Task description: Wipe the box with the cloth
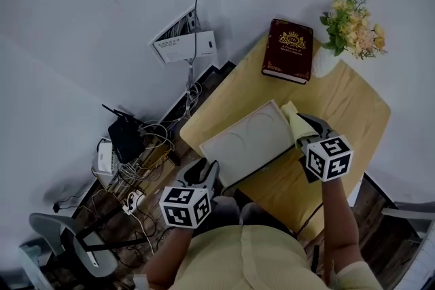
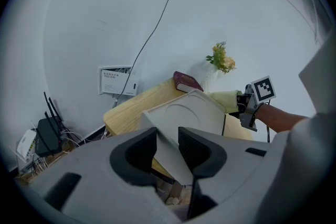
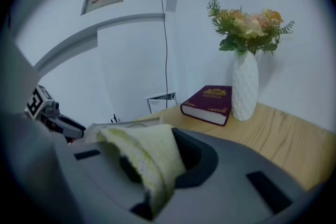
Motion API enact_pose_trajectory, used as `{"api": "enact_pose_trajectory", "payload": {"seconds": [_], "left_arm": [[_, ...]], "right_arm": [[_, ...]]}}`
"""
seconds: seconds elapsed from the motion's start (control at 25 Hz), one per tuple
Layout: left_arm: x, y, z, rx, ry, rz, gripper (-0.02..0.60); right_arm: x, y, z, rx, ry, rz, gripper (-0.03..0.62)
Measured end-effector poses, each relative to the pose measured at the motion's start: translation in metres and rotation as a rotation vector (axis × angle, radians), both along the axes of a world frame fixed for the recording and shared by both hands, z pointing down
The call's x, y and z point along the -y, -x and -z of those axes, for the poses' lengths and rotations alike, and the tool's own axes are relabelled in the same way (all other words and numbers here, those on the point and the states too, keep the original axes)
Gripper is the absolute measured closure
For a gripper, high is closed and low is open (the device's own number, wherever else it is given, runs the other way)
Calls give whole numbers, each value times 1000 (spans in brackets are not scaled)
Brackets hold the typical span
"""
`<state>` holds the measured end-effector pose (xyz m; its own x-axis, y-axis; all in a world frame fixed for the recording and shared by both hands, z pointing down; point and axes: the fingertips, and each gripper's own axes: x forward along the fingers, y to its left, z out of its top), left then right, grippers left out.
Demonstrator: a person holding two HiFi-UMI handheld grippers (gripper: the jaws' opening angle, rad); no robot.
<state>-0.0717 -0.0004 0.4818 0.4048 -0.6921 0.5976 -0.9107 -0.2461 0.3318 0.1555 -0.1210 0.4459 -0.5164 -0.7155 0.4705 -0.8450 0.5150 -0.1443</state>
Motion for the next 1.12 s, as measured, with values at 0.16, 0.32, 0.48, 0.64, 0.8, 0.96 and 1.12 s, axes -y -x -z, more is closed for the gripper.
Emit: {"api": "enact_pose_trajectory", "payload": {"seconds": [0.16, 0.32, 0.48, 0.64, 0.8, 0.96, 1.12], "left_arm": [[1, 1, 0, -9, 7, 0, 462], [2, 2, 0, -23, 9, 7, 462], [3, 3, -1, -39, 18, 8, 462], [3, 3, -1, -6, 16, -19, 462], [4, 4, 0, 2, 18, -31, 462], [5, 4, 0, 2, 23, -41, 462], [5, 3, 0, 9, 25, -50, 461]], "right_arm": [[-2, 9, -5, 5, 17, 31, 562], [-2, 12, -5, 85, 60, 43, 563], [-3, 11, -6, 126, 90, 41, 563], [-4, 11, -6, 120, 93, 41, 563], [-8, 12, -5, 89, 89, 45, 563], [-13, 13, -4, 82, 100, 54, 563], [-13, 12, -5, 70, 102, 46, 563]]}}
